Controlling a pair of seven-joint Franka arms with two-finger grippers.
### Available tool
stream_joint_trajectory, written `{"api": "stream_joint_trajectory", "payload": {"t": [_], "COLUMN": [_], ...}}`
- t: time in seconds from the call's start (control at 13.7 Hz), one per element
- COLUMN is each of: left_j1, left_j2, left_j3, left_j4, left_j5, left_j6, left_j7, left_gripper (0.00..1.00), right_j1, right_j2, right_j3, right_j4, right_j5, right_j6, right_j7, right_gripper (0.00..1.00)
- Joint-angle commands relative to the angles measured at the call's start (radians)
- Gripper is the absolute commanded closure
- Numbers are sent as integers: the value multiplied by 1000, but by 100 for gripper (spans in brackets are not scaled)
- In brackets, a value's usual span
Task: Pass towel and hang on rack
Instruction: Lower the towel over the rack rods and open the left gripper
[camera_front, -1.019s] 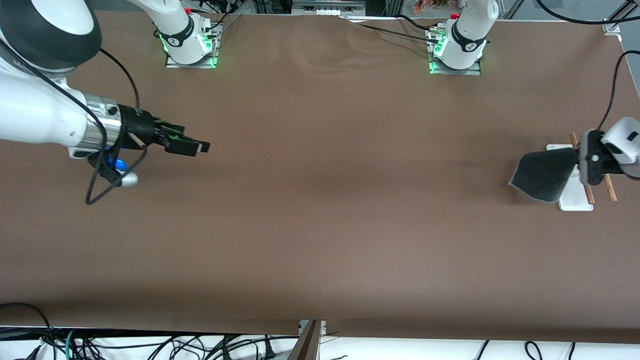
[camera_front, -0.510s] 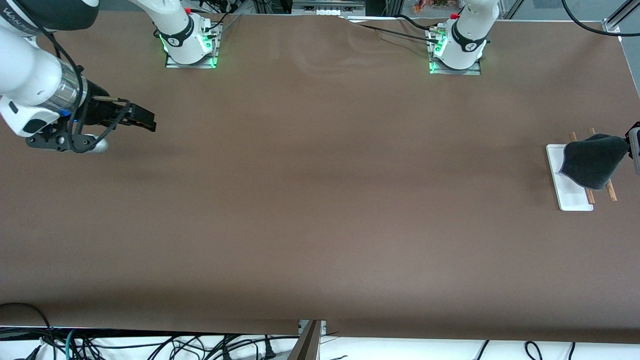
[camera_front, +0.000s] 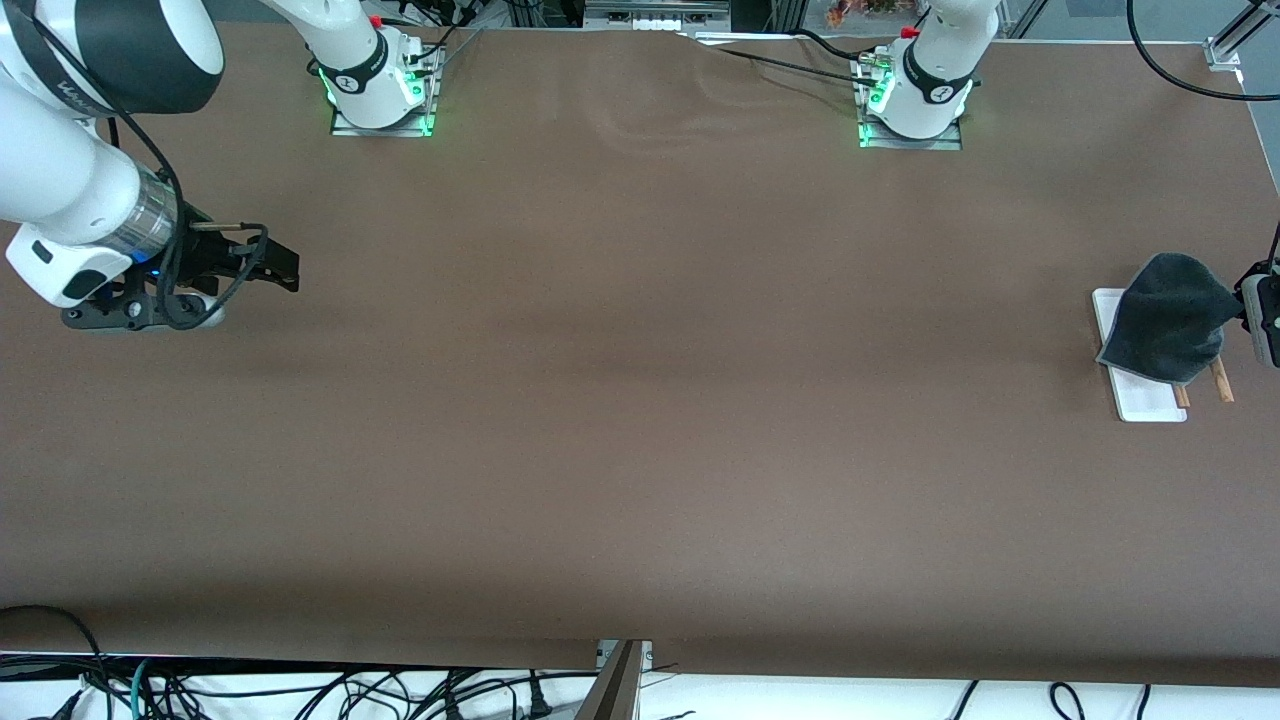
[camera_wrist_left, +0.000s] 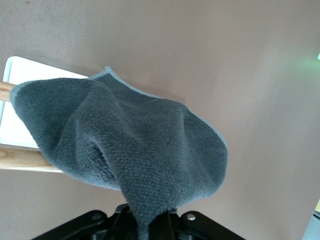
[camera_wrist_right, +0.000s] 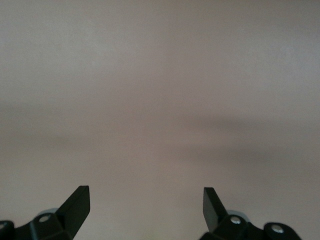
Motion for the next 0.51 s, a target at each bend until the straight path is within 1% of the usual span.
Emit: {"api": "stream_joint_trajectory", "payload": {"t": [0.0,0.07,0.15,0.36,0.44], "left_j1": [17,17,24,46,47], "left_j2": [16,19,21,18,16], "left_j3": [-15,-15,-15,-15,-15], "left_j4": [29,29,29,32,44], "left_j5": [32,31,26,21,24], "left_j6": [-1,0,2,5,5], "left_j7": [3,3,6,6,6], "left_gripper": [72,27,0,0,0], "right_j1": [-13,-10,-9,-15,-16], "right_j2": [-42,-41,-33,-25,-25], "right_j3": [14,14,16,6,5], "right_j4": [-29,-20,13,20,21], "right_j5": [-32,-43,-48,-48,-45], "right_j6": [14,17,10,0,-6], "right_j7": [-19,-19,-22,-71,-59], "right_gripper": [0,0,0,0,0]}}
